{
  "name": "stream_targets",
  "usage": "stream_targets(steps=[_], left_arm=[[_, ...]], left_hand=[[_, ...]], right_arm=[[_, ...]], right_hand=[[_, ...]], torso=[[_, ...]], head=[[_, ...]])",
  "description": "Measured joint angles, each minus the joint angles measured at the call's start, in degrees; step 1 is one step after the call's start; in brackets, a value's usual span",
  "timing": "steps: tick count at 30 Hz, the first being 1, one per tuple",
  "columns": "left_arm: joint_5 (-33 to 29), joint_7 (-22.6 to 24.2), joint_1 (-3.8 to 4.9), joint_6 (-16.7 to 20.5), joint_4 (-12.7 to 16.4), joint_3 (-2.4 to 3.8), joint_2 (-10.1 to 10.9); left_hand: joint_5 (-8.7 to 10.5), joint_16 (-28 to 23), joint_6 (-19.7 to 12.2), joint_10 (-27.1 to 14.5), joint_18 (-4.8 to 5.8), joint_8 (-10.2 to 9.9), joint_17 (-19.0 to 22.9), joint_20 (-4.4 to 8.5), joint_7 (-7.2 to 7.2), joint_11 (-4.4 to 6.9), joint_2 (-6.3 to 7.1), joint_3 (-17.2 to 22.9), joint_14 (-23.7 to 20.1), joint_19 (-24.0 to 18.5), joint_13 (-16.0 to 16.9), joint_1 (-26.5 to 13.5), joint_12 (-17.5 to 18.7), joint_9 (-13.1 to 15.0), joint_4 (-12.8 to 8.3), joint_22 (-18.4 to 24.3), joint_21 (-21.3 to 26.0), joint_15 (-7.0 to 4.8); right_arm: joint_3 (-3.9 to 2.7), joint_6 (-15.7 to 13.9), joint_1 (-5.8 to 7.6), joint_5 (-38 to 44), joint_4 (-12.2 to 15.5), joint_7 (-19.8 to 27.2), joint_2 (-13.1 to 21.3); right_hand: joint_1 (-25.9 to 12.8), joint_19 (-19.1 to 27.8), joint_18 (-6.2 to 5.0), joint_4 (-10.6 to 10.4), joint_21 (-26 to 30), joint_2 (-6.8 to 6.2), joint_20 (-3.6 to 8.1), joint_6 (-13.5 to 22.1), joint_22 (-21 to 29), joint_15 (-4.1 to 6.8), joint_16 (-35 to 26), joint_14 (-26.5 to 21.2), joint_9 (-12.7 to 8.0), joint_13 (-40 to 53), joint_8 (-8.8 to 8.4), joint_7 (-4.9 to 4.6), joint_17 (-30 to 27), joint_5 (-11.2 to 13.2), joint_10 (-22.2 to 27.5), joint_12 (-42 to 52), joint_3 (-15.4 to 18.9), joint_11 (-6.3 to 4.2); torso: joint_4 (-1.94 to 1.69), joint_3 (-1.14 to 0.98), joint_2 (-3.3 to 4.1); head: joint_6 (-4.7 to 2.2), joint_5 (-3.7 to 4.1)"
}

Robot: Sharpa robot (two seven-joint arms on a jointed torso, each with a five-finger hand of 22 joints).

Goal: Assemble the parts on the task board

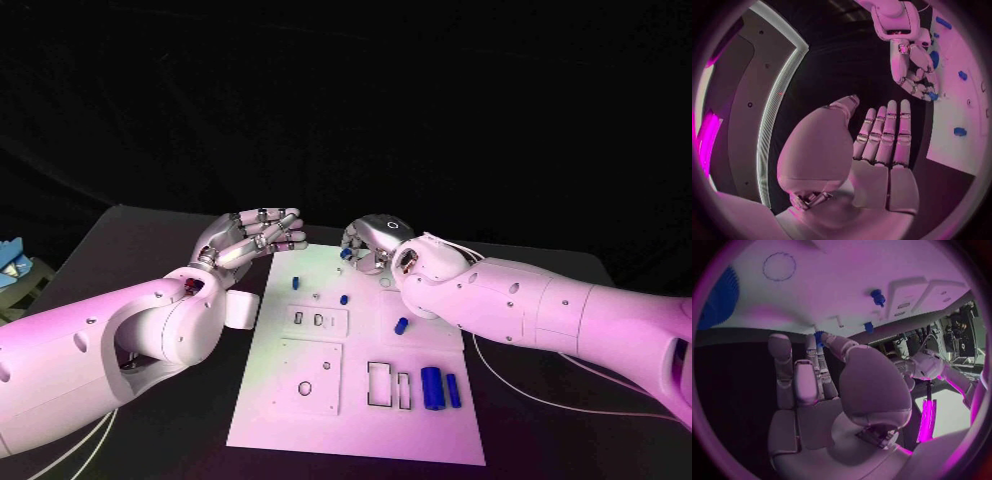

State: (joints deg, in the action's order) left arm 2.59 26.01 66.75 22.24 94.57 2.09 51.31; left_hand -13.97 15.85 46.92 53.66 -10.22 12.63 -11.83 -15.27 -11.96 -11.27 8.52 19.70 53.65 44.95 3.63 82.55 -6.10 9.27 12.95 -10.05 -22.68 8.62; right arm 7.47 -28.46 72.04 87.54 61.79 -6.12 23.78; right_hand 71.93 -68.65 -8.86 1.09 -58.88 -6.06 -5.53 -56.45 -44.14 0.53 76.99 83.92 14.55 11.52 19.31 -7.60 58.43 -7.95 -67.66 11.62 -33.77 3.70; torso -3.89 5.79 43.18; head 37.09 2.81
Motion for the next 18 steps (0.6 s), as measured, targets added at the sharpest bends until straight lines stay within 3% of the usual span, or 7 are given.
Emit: stream_targets(steps=[16,18], left_arm=[[0.0,-0.1,0.0,-0.1,-0.1,0.0,0.0],[0.0,-0.1,0.0,-0.1,-0.1,0.0,0.0]], left_hand=[[0.0,0.0,0.0,0.0,0.0,0.0,0.0,0.0,0.0,0.0,0.0,0.0,0.0,0.0,0.0,0.0,0.0,0.0,0.0,0.0,0.0,0.0],[0.0,0.0,0.0,0.0,0.01,0.0,0.0,0.0,0.0,0.0,0.0,0.0,0.0,0.0,0.0,0.0,0.0,0.0,0.0,0.0,0.0,0.0]], right_arm=[[-0.04,0.9,0.02,0.1,-0.4,-1.2,-0.2],[-0.02,0.9,-0.02,0.1,-0.6,-1.4,-0.3]], right_hand=[[0.0,0.0,0.0,-0.2,0.0,-0.04,0.01,0.0,0.3,0.0,0.0,0.0,0.0,0.0,0.21,0.19,-0.4,0.1,0.0,0.0,0.2,0.0],[-0.3,0.2,0.0,-0.2,0.0,-0.3,0.21,0.0,0.5,0.0,0.0,0.0,0.0,0.0,0.85,0.2,-0.5,0.2,0.0,0.0,0.1,0.0]], torso=[[-0.34,0.01,-0.03],[-0.38,0.03,-0.03]], head=[[0.13,0.34],[0.09,0.4]])
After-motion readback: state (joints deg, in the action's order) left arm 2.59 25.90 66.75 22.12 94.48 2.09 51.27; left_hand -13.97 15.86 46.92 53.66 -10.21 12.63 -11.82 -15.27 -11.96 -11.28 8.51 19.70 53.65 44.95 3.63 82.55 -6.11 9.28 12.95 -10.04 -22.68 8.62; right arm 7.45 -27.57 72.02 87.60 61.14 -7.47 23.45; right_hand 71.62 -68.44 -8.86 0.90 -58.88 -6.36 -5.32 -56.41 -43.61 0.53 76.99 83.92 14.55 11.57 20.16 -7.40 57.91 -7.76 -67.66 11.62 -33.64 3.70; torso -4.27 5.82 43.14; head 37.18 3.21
